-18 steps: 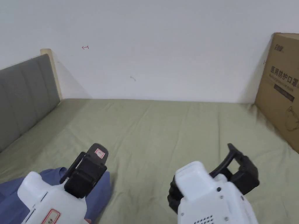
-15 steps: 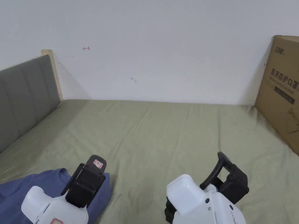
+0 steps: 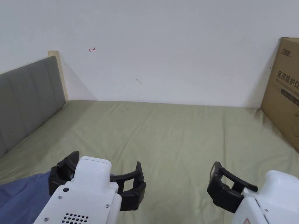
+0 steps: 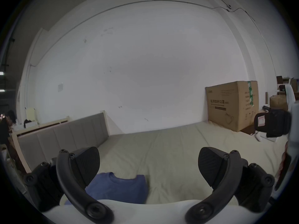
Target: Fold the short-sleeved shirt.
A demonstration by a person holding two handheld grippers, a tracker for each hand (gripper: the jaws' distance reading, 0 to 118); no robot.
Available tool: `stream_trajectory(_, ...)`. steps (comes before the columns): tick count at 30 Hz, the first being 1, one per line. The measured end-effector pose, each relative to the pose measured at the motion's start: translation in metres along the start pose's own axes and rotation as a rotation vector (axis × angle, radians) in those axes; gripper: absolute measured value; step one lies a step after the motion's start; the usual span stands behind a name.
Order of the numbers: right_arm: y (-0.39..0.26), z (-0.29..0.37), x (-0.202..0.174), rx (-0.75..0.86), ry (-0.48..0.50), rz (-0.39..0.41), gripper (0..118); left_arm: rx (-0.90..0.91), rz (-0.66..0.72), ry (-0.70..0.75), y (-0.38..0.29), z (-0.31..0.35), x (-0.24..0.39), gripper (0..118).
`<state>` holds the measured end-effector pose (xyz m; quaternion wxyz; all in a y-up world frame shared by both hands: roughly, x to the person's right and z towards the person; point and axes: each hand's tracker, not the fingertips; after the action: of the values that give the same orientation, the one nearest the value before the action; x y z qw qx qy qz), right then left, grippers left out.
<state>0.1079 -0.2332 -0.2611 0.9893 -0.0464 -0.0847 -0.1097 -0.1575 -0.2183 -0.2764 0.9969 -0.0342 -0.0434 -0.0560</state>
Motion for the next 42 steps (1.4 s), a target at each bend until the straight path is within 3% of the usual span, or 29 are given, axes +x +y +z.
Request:
stream_trajectory(2, -0.004, 0.002, -0.006, 0.031, -0.024, 0.077, 118, 0.015, 0.07, -0.003, -0.001, 0.001, -0.003, 118)
stream_trajectory(9, 0.006, -0.003, -0.013, 0.024, -0.002, 0.112, 118, 0.002, 0.123, 0.021, 0.008, -0.001, -0.015, 118)
stream_trajectory(11, 0.007, -0.002, -0.017, 0.029, -0.019, 0.162, 105, 0.004, 0.123, 0.023, 0.01, -0.001, -0.015, 115)
stream_trajectory(12, 0.006, 0.0, -0.02, 0.034, -0.028, 0.182, 86, 0.001, 0.12, 0.017, 0.01, 0.0, -0.016, 104)
stream_trajectory(13, 0.005, 0.001, -0.021, 0.033, -0.028, 0.191, 45, 0.0, 0.118, 0.008, 0.01, 0.0, -0.016, 65)
stream_trajectory(14, 0.005, 0.0, -0.022, 0.029, -0.03, 0.2, 20, 0.008, 0.123, 0.011, 0.009, 0.0, -0.015, 26)
stream_trajectory(15, 0.004, -0.003, -0.023, 0.015, -0.033, 0.205, 12, 0.01, 0.132, 0.024, 0.007, -0.001, -0.015, 1)
stream_trajectory(18, 0.003, -0.007, -0.02, -0.035, -0.02, 0.182, 11, -0.003, 0.174, 0.012, 0.005, -0.004, -0.019, 0)
stream_trajectory(20, 0.001, -0.007, -0.024, -0.026, -0.067, 0.229, 0, -0.029, 0.204, -0.012, 0.005, -0.006, -0.02, 0)
stream_trajectory(22, 0.0, -0.005, -0.028, 0.011, -0.054, 0.273, 0, -0.032, 0.203, -0.011, 0.005, -0.007, -0.025, 0)
stream_trajectory(26, 0.002, -0.005, -0.038, -0.003, -0.005, 0.281, 0, -0.053, 0.191, -0.01, 0.005, -0.008, -0.032, 0)
stream_trajectory(32, -0.002, -0.01, -0.078, -0.022, 0.166, 0.31, 0, -0.057, 0.244, 0.079, 0.006, 0.01, -0.064, 0)
stream_trajectory(39, -0.026, -0.008, -0.14, -0.102, 0.402, 0.325, 0, -0.103, 0.217, 0.333, -0.006, 0.051, -0.114, 0)
stream_trajectory(42, -0.033, -0.007, -0.155, -0.12, 0.445, 0.338, 0, -0.14, 0.227, 0.355, -0.014, 0.054, -0.125, 0)
